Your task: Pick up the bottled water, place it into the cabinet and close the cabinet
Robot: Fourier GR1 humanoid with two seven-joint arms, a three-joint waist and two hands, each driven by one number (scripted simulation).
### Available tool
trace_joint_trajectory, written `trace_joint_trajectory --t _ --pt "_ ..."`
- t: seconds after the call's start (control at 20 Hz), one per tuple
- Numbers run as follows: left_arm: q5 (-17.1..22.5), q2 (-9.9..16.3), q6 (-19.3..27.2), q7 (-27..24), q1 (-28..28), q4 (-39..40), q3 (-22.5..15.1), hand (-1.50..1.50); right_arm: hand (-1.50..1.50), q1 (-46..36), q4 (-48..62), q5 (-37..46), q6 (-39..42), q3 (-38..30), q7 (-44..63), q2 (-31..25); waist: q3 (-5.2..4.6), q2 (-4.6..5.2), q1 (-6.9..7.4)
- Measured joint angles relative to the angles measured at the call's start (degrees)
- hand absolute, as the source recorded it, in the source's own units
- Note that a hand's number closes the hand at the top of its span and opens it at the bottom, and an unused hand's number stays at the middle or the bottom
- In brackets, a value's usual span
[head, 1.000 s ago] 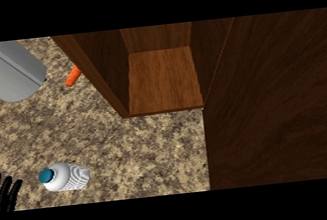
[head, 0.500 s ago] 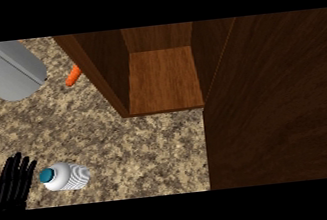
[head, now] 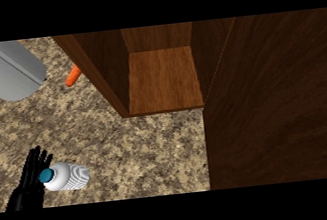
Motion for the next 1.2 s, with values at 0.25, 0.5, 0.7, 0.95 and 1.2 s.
trace_joint_trajectory --t 0.25,0.5,0.7,0.95,1.2 --pt "-1.4 -0.1 0.1 -4.8 -4.5 9.8 1.3 -1.5 -1.5 1.3 0.2 -1.1 0.9 -0.8 -0.8 -0.9 -0.01 0.05 0.15" --pt "0.2 -0.4 -3.6 -9.9 -7.6 18.2 2.9 -1.5 -1.5 2.6 0.3 -2.2 1.2 -0.3 -2.0 -1.0 -0.05 0.06 0.08" --pt "0.1 -0.4 -7.6 -14.2 -10.7 25.0 2.7 -1.5 -1.5 2.9 0.5 -3.1 1.2 -2.0 -2.6 -2.4 -0.07 0.11 0.1" --pt "-0.3 -0.3 -10.1 -17.6 -14.4 31.7 2.7 1.5 -1.5 3.9 0.6 -4.3 1.6 -3.3 -3.3 -3.6 -0.07 0.12 0.09" --pt "2.4 -0.7 -13.3 -17.5 -15.9 34.6 3.8 1.5 -1.5 4.6 0.7 -5.2 1.1 -2.9 -4.1 -3.4 0.15 -0.02 0.33"
